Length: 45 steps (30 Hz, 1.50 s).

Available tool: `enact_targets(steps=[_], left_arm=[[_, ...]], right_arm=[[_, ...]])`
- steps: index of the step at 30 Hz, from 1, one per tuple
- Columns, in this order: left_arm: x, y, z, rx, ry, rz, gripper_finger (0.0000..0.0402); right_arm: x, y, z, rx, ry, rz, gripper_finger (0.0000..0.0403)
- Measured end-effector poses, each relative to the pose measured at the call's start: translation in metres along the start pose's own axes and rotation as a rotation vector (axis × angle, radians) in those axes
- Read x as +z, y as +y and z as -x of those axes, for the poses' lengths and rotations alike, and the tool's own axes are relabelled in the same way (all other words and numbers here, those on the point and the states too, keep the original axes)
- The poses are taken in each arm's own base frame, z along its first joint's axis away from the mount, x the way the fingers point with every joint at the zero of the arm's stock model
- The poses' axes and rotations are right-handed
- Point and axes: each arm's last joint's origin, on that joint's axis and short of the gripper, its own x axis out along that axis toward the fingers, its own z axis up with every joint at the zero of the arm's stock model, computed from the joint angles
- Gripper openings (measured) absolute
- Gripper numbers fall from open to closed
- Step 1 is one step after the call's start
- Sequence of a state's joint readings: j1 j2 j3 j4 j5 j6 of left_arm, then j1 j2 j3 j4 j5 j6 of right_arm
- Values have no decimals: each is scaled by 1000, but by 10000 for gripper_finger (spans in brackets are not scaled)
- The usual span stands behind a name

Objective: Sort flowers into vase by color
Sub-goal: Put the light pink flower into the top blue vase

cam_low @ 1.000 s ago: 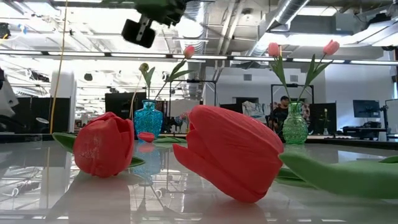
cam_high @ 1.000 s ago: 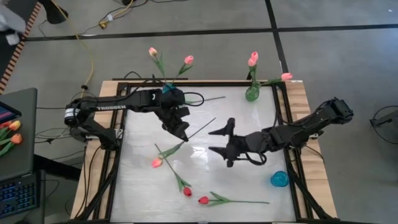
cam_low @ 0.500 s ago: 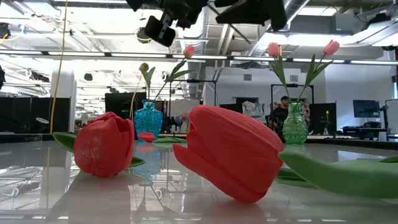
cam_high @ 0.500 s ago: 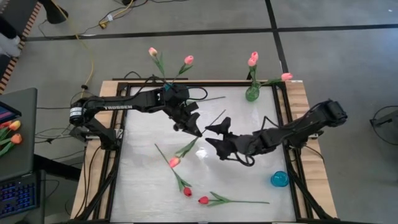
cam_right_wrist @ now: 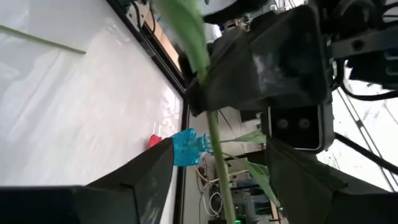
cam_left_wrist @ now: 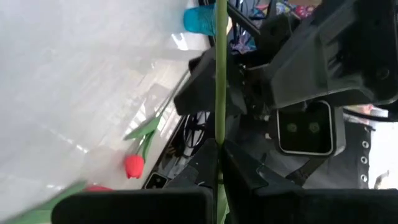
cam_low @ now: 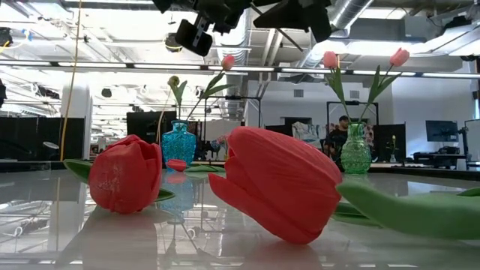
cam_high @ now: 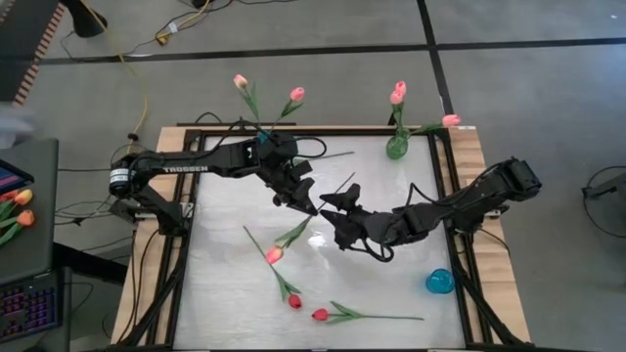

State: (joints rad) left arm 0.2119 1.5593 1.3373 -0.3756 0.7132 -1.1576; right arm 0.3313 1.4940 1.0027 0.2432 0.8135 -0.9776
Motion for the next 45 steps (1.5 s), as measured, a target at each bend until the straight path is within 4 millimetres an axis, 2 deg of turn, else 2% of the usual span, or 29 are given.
enact_targets(steps=[5, 15, 20, 27, 34, 40, 45], left_arm=[[0, 0, 0, 1, -3, -1, 0], [1, 0, 0, 6, -14, -8, 0], [1, 0, 0, 3, -7, -5, 0], [0, 0, 0, 9, -19, -61, 13], [6, -1, 5, -33, -14, -244, 107], [25, -3, 24, -148, -27, -386, 195], [40, -7, 46, -204, -135, -549, 225]], right_arm=[[0, 0, 0, 1, 2, 2, 222], [0, 1, 1, 3, -1, 2, 70], [0, 1, 1, 5, 1, 5, 21], [1, 1, 1, 6, -1, -13, 20], [6, 4, 7, 15, -27, -130, 18], [9, 8, 10, 78, -66, -297, 17], [4, 11, 9, 182, -73, -477, 17]])
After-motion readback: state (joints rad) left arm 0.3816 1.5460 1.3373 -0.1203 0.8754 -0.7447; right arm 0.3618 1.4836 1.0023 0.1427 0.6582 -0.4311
